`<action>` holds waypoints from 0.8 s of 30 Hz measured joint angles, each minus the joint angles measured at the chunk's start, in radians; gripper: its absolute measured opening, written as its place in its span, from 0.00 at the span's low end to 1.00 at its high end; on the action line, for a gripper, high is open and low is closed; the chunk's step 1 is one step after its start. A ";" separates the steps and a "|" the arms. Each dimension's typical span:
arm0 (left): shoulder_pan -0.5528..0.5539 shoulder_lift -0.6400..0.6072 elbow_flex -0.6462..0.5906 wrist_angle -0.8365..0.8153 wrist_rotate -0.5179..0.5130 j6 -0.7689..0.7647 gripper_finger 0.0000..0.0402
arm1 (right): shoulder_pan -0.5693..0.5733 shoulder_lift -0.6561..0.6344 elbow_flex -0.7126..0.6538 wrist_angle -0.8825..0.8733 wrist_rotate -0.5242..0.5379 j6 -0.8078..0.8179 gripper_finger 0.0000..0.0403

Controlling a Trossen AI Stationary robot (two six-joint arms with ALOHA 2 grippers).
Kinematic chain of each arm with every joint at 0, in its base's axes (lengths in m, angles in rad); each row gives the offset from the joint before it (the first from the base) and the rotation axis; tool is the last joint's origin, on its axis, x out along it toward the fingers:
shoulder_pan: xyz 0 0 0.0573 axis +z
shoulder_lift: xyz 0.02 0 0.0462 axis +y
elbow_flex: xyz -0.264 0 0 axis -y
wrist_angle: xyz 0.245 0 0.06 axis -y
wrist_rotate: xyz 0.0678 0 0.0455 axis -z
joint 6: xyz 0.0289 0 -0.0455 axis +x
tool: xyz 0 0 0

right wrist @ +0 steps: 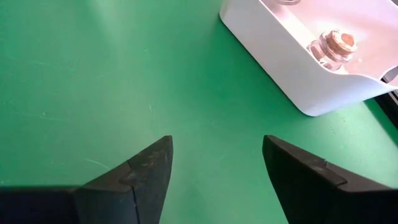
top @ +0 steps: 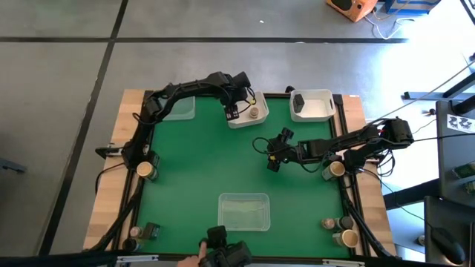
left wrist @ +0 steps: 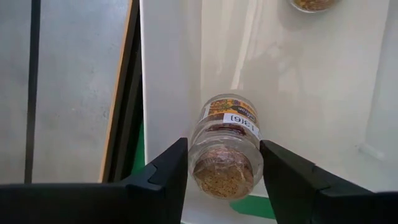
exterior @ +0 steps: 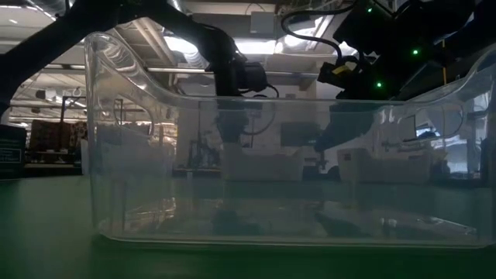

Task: Sort spices by type
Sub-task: Put the brown seasoning bottle into the left white bin, then put the green seasoning can into the right white bin

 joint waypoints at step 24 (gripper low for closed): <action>-0.078 -0.250 0.000 -0.075 -0.004 -0.066 0.60 | 0.000 0.000 -0.001 0.000 0.010 0.000 0.62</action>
